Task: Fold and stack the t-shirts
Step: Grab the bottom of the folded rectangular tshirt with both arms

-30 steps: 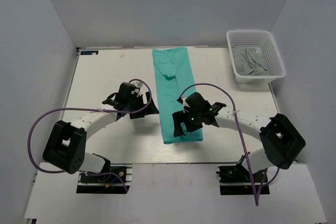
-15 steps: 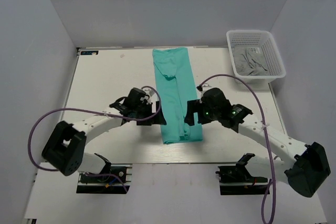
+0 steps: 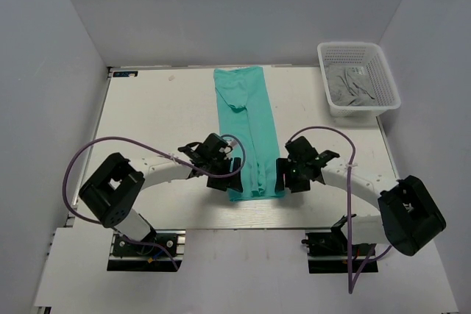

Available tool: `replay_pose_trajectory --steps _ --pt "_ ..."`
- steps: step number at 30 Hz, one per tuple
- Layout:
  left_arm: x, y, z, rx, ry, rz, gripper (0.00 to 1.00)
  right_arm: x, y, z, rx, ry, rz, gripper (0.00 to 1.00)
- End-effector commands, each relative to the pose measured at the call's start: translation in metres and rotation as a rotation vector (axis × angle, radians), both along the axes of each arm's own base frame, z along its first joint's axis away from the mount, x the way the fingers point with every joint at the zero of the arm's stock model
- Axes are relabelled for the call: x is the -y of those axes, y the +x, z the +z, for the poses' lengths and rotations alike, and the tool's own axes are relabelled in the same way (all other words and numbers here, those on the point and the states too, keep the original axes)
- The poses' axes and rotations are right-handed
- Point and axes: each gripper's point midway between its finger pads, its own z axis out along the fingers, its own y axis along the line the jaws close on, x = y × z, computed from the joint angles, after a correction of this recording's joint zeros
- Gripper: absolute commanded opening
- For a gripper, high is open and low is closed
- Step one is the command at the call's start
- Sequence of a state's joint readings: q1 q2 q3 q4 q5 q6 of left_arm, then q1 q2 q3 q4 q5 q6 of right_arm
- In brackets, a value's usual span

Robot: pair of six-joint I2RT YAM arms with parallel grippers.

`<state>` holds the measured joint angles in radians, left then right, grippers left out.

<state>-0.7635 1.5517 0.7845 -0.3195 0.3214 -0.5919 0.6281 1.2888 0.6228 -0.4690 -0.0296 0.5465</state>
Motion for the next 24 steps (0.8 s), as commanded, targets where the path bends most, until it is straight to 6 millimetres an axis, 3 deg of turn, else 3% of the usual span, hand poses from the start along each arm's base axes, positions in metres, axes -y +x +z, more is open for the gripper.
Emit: replay_pose_trajectory --steps 1,3,5,7,9,12,17,19,24 --pt "-0.010 -0.023 -0.023 -0.068 0.090 -0.012 0.73 -0.015 -0.010 -0.008 -0.066 0.083 0.023 0.65" --pt "-0.013 -0.024 -0.027 -0.064 0.112 -0.001 0.58 -0.018 -0.015 -0.013 -0.087 0.109 0.026 0.54" --pt "-0.013 -0.023 -0.028 -0.065 0.125 0.004 0.51 -0.019 -0.017 -0.015 -0.106 0.113 0.023 0.46" --pt "-0.012 -0.031 -0.031 -0.080 0.138 -0.010 0.50 -0.021 -0.021 -0.014 -0.126 0.128 0.021 0.36" --pt "-0.017 -0.035 -0.032 -0.092 0.175 -0.013 0.50 -0.023 -0.026 -0.013 -0.139 0.146 0.023 0.36" --pt "-0.026 -0.033 -0.040 -0.094 0.236 0.014 0.53 -0.023 -0.025 -0.011 -0.129 0.158 0.007 0.34" --pt "-0.039 -0.038 -0.044 -0.108 0.314 0.028 0.73 -0.019 -0.026 -0.011 -0.126 0.140 -0.007 0.32" --pt "-0.049 -0.036 -0.042 -0.099 0.373 0.043 0.76 -0.018 -0.026 -0.011 -0.126 0.138 -0.007 0.34" --pt "-0.051 -0.036 -0.032 -0.104 0.387 0.054 0.76 -0.015 -0.027 -0.010 -0.121 0.130 -0.016 0.34"
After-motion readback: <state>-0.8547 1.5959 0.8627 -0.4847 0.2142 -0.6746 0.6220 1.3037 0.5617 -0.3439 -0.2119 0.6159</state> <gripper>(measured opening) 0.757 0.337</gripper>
